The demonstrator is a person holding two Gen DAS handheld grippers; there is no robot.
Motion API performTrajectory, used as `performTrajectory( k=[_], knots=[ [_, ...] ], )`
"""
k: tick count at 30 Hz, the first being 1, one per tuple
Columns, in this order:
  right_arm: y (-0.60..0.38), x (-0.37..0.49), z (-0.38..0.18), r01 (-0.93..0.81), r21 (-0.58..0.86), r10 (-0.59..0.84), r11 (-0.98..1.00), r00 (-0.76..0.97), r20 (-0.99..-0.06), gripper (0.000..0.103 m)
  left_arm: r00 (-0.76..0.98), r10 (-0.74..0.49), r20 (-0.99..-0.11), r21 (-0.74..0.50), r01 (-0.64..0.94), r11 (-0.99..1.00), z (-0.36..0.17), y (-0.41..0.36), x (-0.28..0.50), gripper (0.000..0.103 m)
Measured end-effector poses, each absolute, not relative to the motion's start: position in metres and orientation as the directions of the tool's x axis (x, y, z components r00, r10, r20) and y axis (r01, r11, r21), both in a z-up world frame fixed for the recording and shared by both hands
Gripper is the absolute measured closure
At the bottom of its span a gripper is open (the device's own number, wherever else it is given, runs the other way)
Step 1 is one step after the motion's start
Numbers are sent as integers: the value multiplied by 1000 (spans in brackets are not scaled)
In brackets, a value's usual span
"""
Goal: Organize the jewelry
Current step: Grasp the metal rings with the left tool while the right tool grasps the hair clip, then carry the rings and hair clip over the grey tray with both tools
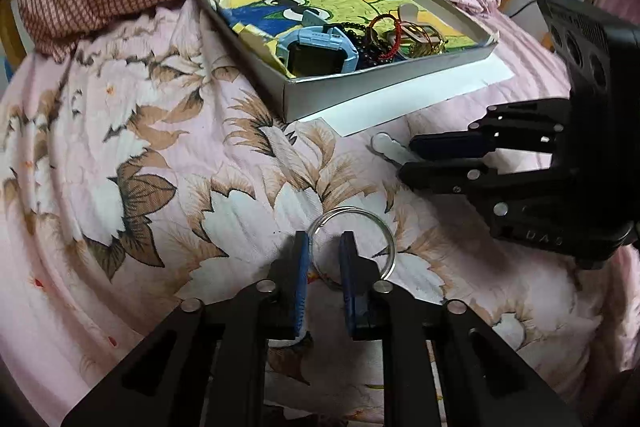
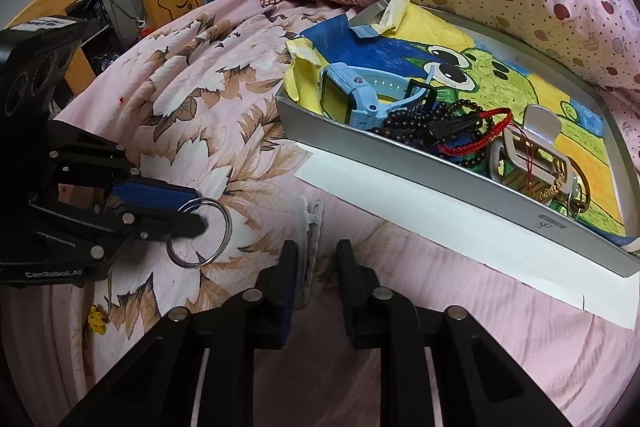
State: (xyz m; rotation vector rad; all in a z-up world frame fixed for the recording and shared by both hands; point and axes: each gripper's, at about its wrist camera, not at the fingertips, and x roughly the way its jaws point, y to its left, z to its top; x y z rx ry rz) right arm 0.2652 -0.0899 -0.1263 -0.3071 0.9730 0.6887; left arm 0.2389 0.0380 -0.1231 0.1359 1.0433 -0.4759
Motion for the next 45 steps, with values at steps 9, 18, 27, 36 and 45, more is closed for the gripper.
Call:
performTrajectory(
  k=[9,18,27,36,45],
  knots=[
    [-109,244,-122,-625,91,403,776,379,-833,93,477,-235,-847,-18,415,910,-124,31,225,102],
    [-147,206,-109,-577,138,447,805,437,-780,93,545,-162,-823,23,316,948,-108,28,199,102],
    [-186,184,-99,-533,173,461,828,472,-751,93,583,-155,-797,-9,245,969,-82,10,173,103],
    [-222,213,-70,-492,162,447,855,544,-710,93,618,-188,-763,-41,244,969,-55,-15,205,103],
    [-239,274,-53,-421,124,387,899,628,-675,93,664,-248,-706,-103,251,963,-37,-35,272,103]
  ],
)
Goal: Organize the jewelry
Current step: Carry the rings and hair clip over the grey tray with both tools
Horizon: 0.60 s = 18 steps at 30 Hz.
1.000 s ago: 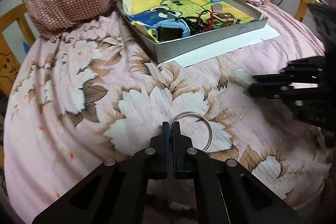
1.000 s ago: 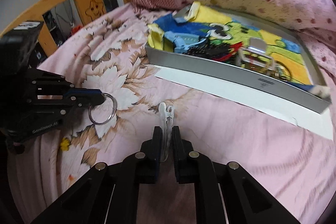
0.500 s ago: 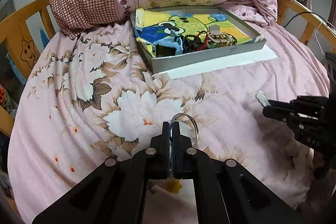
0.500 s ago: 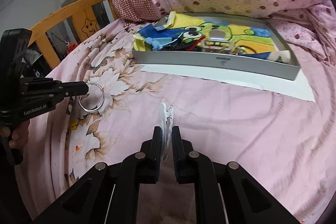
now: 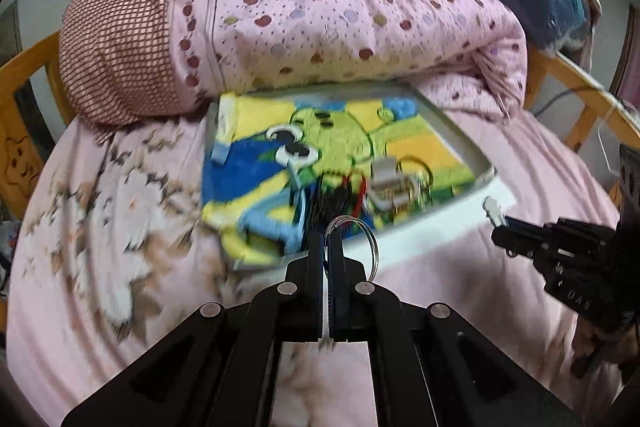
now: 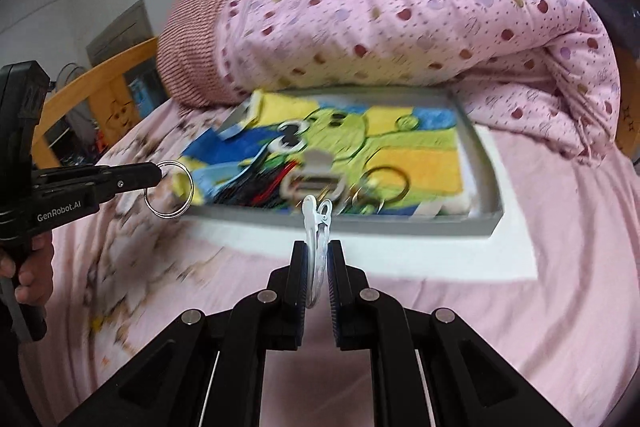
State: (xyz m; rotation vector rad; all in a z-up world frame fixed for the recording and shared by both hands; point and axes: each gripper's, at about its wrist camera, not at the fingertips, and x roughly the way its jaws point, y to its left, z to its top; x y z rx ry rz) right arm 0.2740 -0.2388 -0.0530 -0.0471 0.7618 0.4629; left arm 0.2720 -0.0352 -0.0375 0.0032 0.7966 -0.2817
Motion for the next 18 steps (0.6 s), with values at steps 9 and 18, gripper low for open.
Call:
performTrajectory(
  k=[9,18],
  knots=[
    [-233,316,-68,-395,80,334,915,633,-698,93,638,-283,-716,-149,256,955,-58,-43,323,103],
    [-217,336,-84,-420,45,316,907,606,-730,93,598,-294,-745,-171,255,952,-79,-46,329,103]
  ],
)
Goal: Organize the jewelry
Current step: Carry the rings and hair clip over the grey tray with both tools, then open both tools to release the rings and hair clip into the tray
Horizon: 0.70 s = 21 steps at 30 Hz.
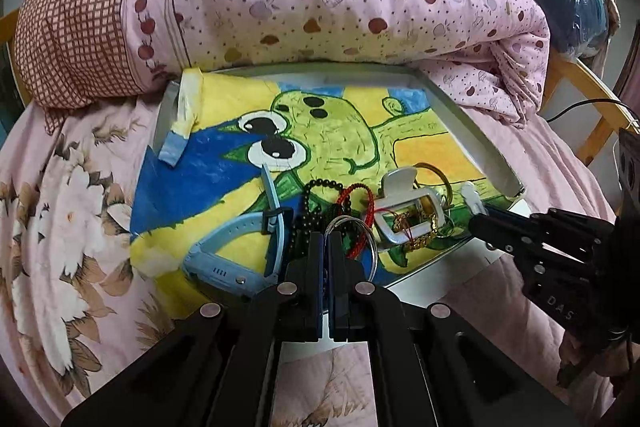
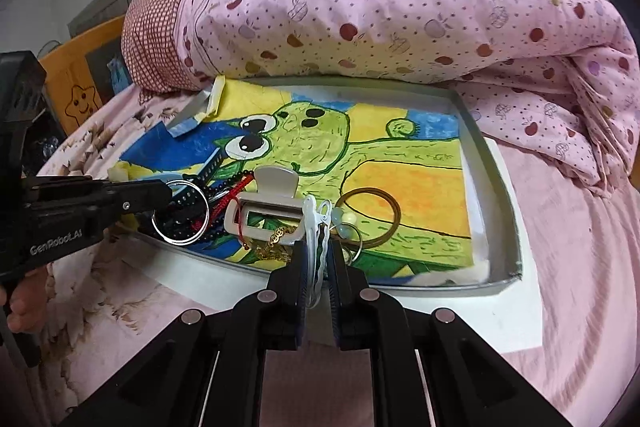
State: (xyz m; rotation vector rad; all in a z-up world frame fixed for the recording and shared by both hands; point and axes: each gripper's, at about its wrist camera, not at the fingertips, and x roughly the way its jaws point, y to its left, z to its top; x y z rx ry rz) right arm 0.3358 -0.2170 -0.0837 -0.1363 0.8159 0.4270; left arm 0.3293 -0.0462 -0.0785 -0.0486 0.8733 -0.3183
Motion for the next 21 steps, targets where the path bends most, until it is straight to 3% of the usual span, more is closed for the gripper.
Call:
performTrajectory(
  k=[17,21],
  knots=[
    [-215,340,-87,-416,40,309,908,603,-736,93,560,-271,-783,-182,211,960,-84,-40,336,103],
    [-218,337,-83,-411,46,312,911,610,-728,82,559,-265,-786,-183,198,963,-82,-38,334,102]
  ],
)
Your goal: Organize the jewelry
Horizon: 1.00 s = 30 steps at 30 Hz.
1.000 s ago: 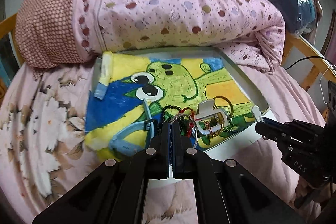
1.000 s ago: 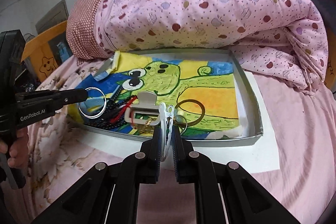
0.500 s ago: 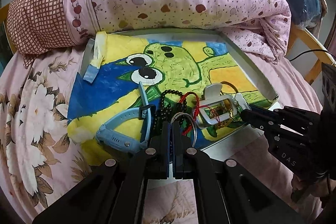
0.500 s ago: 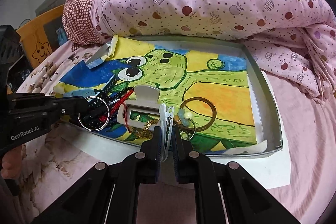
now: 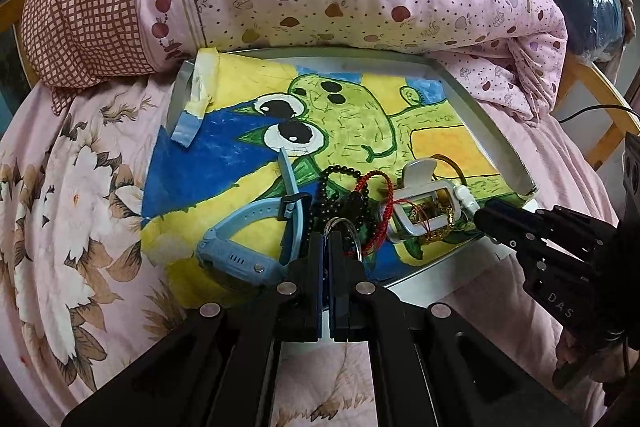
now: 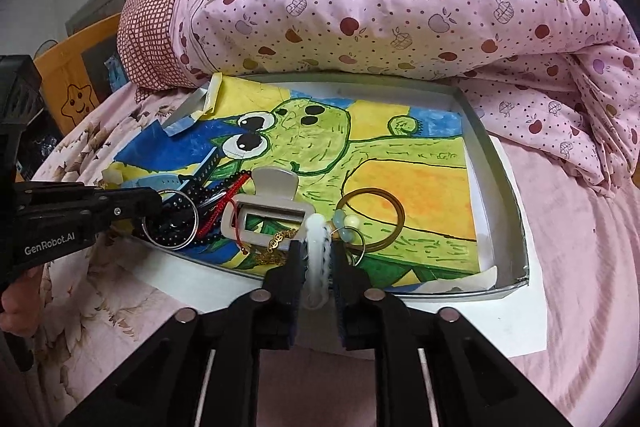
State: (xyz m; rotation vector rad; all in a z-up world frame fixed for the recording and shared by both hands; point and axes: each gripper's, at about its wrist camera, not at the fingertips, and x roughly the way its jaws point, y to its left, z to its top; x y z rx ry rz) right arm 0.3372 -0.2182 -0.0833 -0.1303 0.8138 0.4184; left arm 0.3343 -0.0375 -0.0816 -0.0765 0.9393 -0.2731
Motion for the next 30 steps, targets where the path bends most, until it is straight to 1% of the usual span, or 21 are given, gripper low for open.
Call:
performTrajectory(
  k=[1,2,4,6,7,8,10,11,13,15,16,19,21,23,25,27,30],
  knots=[
    [-219,336,-82,-409,47,313,911,614,-725,77,558,-267,-786,-189,195,962,-81,-36,334,102],
    [-220,335,-80,-408,50,316,912,617,-721,75,558,-270,-785,-196,190,962,-80,-35,333,101],
    [-222,333,-78,-406,50,316,913,622,-717,69,562,-269,-782,-201,181,963,-76,-33,331,91],
    [-224,329,-75,-403,50,316,914,628,-711,66,573,-266,-775,-204,171,964,-72,-31,328,63],
    [-225,327,-72,-400,50,316,915,633,-707,62,591,-263,-763,-207,162,965,-67,-29,324,58],
    [-227,325,-70,-397,51,316,916,639,-701,59,605,-263,-752,-210,158,965,-64,-28,321,56],
    [-230,321,-65,-390,58,319,919,651,-689,46,615,-267,-742,-216,158,964,-57,-28,317,55],
    [-231,319,-63,-385,60,319,921,656,-683,44,617,-267,-741,-217,155,964,-54,-28,315,55],
    [-235,315,-56,-377,66,321,924,669,-670,38,622,-265,-737,-218,152,964,-49,-28,311,49],
    [-238,310,-50,-370,71,322,926,679,-660,34,641,-252,-725,-213,140,967,-41,-28,306,38],
    [-240,306,-46,-367,72,321,928,686,-653,31,651,-249,-717,-213,136,968,-37,-28,303,37],
    [-243,296,-35,-361,69,322,930,709,-627,24,675,-244,-697,-222,122,968,-25,-27,295,36],
    [-246,289,-27,-355,76,324,932,721,-613,21,689,-226,-688,-219,99,971,-17,-26,289,25],
    [-250,283,-18,-345,80,323,935,736,-595,16,710,-216,-670,-219,89,972,-10,-26,282,23],
    [-254,276,-11,-340,83,324,937,752,-575,9,726,-201,-658,-210,80,974,-3,-26,275,18],
    [-257,268,-4,-336,81,322,938,766,-556,7,751,-176,-637,-194,65,979,5,-25,265,10],
    [-261,256,8,-334,80,324,939,786,-527,5,784,-144,-604,-176,46,983,16,-25,251,6]
  ],
)
